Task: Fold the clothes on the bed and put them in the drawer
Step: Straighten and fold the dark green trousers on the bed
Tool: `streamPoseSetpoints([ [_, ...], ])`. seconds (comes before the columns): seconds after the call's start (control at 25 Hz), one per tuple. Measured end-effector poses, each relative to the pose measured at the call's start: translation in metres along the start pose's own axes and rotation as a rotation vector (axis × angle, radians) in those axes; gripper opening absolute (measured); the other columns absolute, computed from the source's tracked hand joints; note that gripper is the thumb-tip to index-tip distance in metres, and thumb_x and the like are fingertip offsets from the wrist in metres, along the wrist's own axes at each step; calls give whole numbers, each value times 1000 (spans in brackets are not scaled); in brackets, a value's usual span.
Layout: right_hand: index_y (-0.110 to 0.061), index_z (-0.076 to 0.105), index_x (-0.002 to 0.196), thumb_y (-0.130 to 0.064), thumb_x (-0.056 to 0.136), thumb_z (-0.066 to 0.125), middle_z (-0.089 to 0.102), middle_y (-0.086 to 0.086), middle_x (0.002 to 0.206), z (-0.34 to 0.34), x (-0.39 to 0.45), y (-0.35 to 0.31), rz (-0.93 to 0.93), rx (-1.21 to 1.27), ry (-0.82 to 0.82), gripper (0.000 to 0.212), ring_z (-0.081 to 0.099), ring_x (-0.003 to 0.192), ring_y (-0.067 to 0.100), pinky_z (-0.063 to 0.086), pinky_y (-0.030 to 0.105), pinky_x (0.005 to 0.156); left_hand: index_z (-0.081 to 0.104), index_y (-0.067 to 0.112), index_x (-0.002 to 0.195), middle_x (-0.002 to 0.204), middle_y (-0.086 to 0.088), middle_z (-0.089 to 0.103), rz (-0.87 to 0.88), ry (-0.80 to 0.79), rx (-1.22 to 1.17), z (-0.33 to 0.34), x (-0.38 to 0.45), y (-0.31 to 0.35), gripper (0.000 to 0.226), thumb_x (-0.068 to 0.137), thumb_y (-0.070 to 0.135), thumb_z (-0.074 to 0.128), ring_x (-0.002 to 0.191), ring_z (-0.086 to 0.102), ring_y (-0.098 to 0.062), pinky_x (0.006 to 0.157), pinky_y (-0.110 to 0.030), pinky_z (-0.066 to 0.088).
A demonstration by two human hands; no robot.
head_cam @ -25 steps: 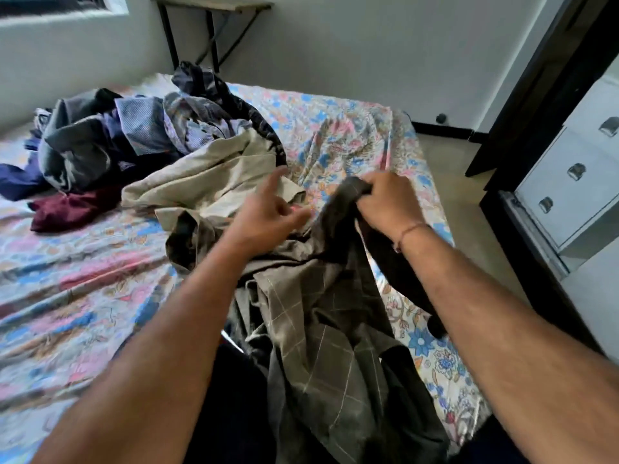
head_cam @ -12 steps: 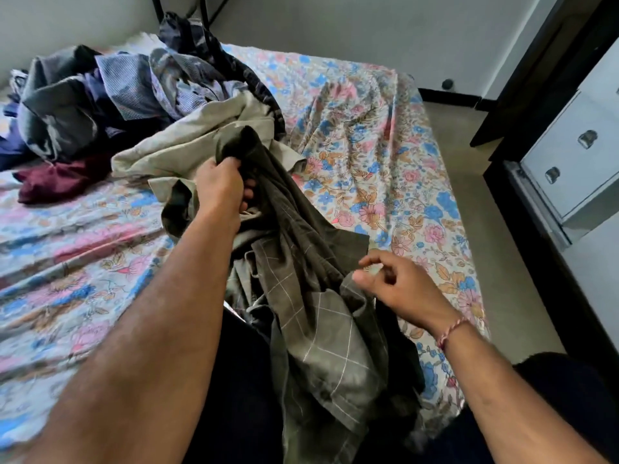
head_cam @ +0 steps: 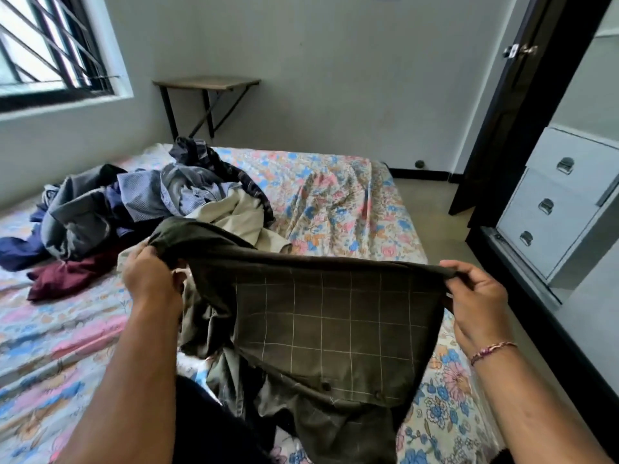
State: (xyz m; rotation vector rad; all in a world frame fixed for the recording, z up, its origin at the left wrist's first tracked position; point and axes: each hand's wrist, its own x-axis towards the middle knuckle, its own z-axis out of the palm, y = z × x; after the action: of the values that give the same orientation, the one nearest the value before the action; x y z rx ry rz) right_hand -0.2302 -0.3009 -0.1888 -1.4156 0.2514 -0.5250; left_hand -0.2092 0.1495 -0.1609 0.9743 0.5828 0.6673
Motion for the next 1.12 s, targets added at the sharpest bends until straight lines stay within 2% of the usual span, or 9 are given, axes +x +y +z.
streamPoseSetpoints([
  [0.12, -18, 70, 93, 6, 95, 62, 67, 7, 93, -3, 1, 16, 132, 39, -12, 26, 66, 87, 21, 59, 35, 75, 60, 20, 86, 76, 3, 59, -129, 164, 78, -17, 3, -1, 3, 87, 21, 59, 56, 56, -11, 50, -28, 46],
  [0.2, -17, 65, 95, 8, 96, 58, 63, 6, 90, -7, -6, 36, 255, 60, 25, 26, 66, 83, 20, 60, 31, 67, 61, 20, 104, 101, -1, 64, -181, 346, 148, -27, 9, -4, 17, 88, 23, 56, 88, 68, -17, 74, -35, 57],
  [0.28, -14, 64, 97, 12, 94, 57, 64, 7, 91, -8, -13, 54, 311, 37, 72, 27, 64, 80, 19, 60, 25, 58, 61, 19, 124, 127, -9, 60, 131, 475, 530, -27, 3, -7, 43, 82, 26, 55, 121, 59, -29, 100, -42, 51],
  [0.4, -14, 66, 98, 16, 91, 55, 65, 4, 91, -8, -20, 65, 270, -60, 84, 34, 62, 82, 18, 58, 22, 58, 68, 17, 113, 106, -1, 67, 759, -287, 758, -2, -35, -27, 33, 84, 4, 61, 92, 64, -17, 84, -31, 53],
  [0.48, -17, 69, 97, 15, 88, 54, 64, -1, 90, -16, -23, 72, 233, -169, 88, 37, 64, 86, 19, 58, 28, 65, 71, 22, 104, 94, 8, 67, 759, -925, 958, 0, -59, -38, 27, 85, 2, 72, 77, 62, -4, 73, -20, 51],
  [0.56, -22, 70, 94, 11, 86, 58, 64, -4, 89, -32, -26, 77, 194, -357, 64, 36, 65, 91, 23, 56, 31, 72, 73, 27, 105, 98, 9, 65, 732, -1212, 1235, -9, -57, -49, 27, 83, 13, 81, 81, 64, -3, 76, -20, 52],
  [0.84, -26, 67, 109, -18, 89, 75, 66, -6, 104, -29, -26, 68, -51, -864, -222, 22, 64, 83, 13, 52, 27, 76, 70, 29, 113, 104, 6, 68, 673, -964, 1672, -37, 5, -30, 35, 81, 27, 84, 96, 66, -22, 84, -37, 53],
  [1.0, -32, 66, 127, -24, 89, 75, 52, -4, 130, -6, -5, 90, -126, -1249, -617, 39, 52, 122, 22, 48, 40, 103, 68, 35, 113, 106, 7, 67, 676, -937, 1889, -44, 5, -33, 31, 85, 39, 78, 101, 65, -23, 81, -37, 52],
  [1.12, -30, 77, 104, -24, 94, 72, 60, -8, 116, -3, -3, 96, -240, -1269, -597, 13, 54, 118, 21, 49, 38, 95, 71, 29, 99, 91, 6, 71, 769, -970, 1666, -39, 3, -29, 14, 86, 27, 76, 91, 69, -25, 78, -37, 53],
])
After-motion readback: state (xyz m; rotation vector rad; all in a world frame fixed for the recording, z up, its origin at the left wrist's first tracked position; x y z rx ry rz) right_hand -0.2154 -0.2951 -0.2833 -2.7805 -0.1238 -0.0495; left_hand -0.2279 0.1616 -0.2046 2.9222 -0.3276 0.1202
